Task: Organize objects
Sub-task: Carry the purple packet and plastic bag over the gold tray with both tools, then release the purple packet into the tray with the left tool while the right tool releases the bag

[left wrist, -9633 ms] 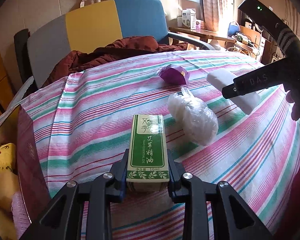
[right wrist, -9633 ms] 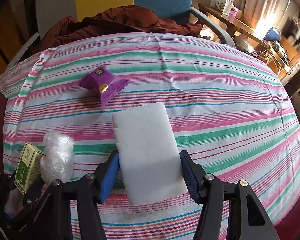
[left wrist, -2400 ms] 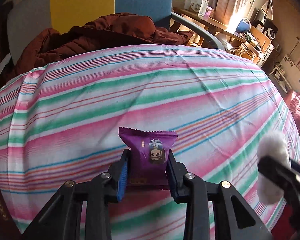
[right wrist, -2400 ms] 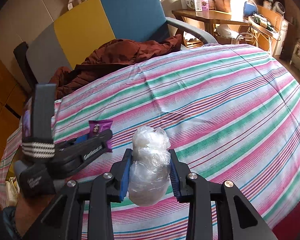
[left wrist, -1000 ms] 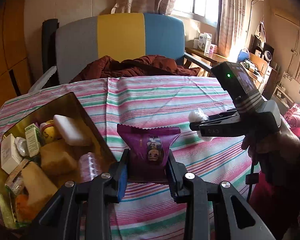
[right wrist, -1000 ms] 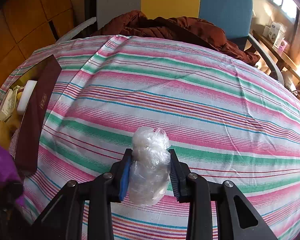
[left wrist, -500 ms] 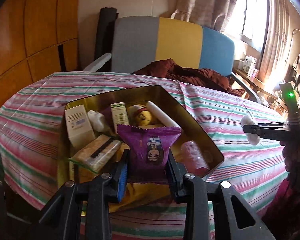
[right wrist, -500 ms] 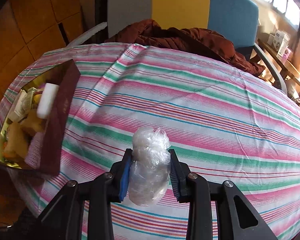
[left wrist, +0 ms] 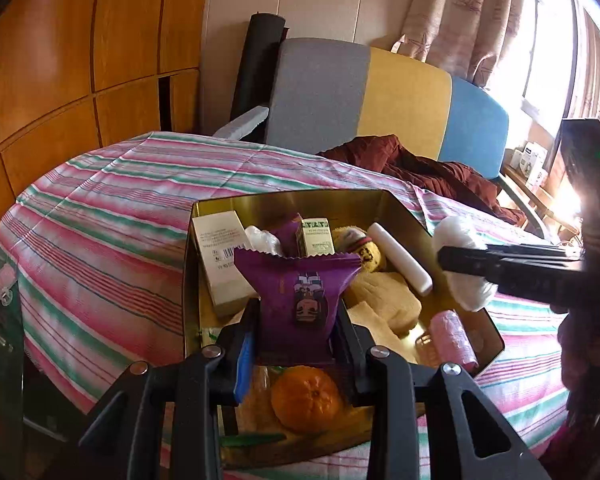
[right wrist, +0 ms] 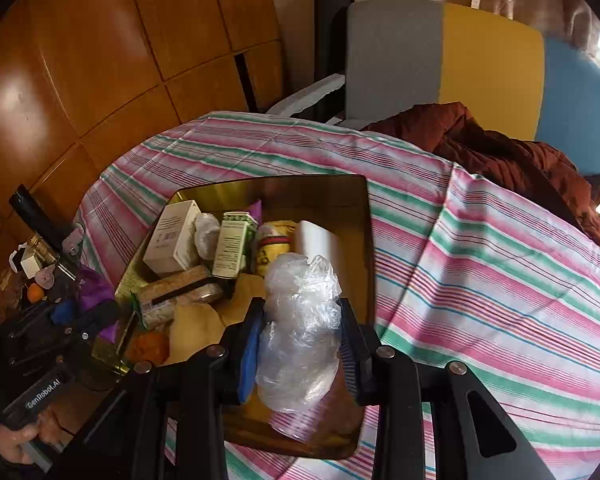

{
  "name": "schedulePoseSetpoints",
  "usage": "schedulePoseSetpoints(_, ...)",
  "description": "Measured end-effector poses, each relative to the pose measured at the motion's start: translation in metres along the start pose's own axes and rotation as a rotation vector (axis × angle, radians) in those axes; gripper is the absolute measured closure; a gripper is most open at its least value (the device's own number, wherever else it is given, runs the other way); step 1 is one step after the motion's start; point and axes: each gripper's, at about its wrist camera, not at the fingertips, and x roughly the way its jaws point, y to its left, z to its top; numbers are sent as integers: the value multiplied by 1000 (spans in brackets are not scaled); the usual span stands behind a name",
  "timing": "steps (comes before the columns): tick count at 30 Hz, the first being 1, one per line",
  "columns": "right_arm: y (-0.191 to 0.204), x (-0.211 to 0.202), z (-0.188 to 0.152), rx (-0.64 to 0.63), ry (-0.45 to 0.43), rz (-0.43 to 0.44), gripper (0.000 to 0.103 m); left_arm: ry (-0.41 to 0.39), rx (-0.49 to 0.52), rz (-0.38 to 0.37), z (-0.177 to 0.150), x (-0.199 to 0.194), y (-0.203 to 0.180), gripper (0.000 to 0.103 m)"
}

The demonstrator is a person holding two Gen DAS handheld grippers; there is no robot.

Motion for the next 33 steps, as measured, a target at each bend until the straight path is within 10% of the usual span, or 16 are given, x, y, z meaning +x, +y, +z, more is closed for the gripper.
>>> schedulePoseSetpoints(33, 3, 65, 24, 73, 58, -27, 66, 71, 36, 18, 20, 54, -15, 70)
